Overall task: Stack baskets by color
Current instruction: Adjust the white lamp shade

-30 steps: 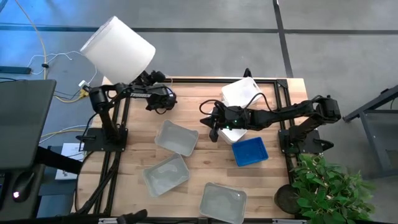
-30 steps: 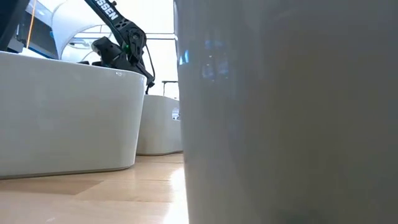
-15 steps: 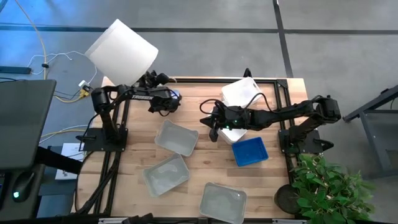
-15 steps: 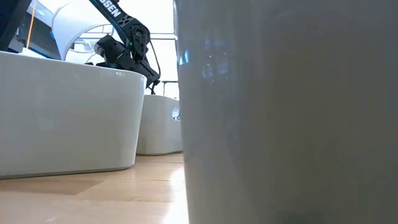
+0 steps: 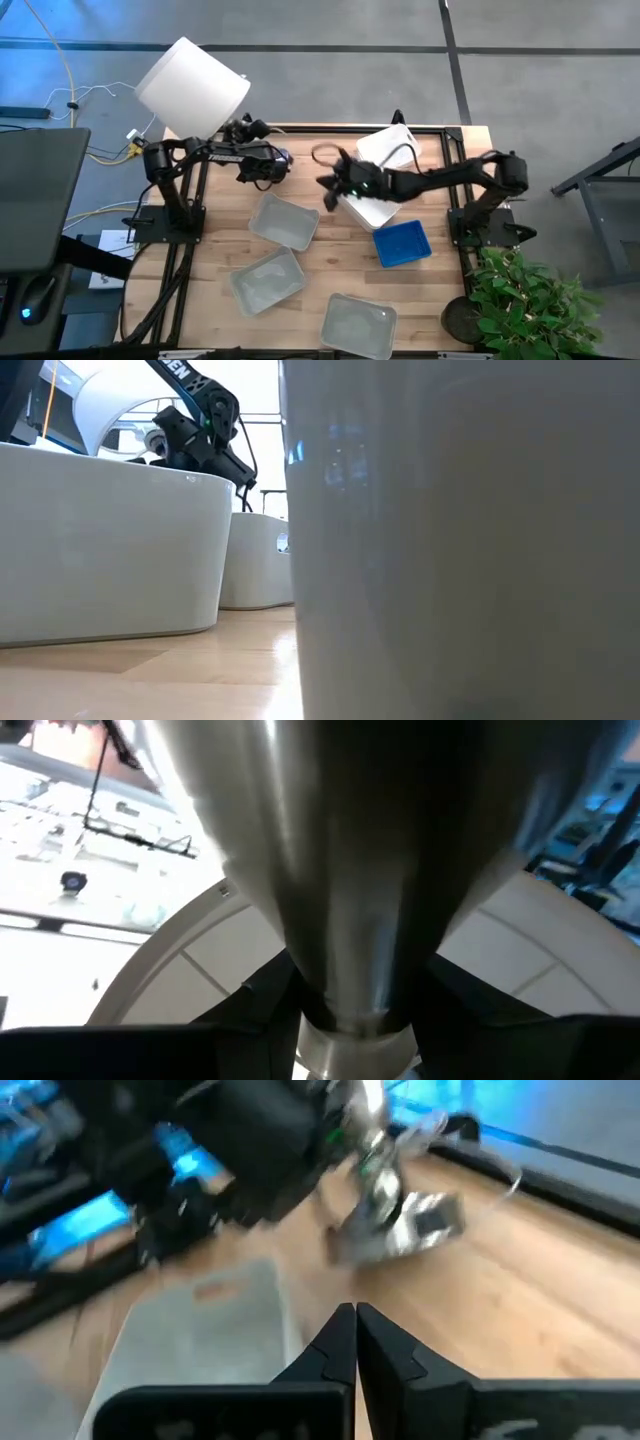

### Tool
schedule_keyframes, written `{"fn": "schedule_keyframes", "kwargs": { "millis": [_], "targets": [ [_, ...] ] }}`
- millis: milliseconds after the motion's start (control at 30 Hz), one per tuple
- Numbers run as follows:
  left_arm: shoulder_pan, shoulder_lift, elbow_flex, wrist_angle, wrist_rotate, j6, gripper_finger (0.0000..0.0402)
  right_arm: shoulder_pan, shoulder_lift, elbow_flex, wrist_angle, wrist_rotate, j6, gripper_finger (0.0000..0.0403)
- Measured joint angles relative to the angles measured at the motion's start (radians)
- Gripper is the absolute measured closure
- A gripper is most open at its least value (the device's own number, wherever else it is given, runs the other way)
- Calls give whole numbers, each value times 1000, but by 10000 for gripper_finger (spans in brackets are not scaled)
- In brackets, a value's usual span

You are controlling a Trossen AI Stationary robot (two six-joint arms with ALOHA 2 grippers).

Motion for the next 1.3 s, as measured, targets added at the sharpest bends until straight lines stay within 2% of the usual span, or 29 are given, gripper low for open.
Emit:
{"fn": "schedule_keyframes", "kwargs": {
  "millis": [233,567,867,1300],
  "targets": [
    [-41,-17,-1,-4,8,36,271,-108,207,281,-160,-63,6,403],
    [-100,-19,0,-5,-18,36,271,-145,458,460,-157,-183,140,403],
    [-105,-20,-5,-16,-24,26,269,-133,499,476,-130,-189,158,403],
    [-133,-20,-17,-7,-30,-20,242,-130,510,462,-110,-196,169,403]
  ]
}}
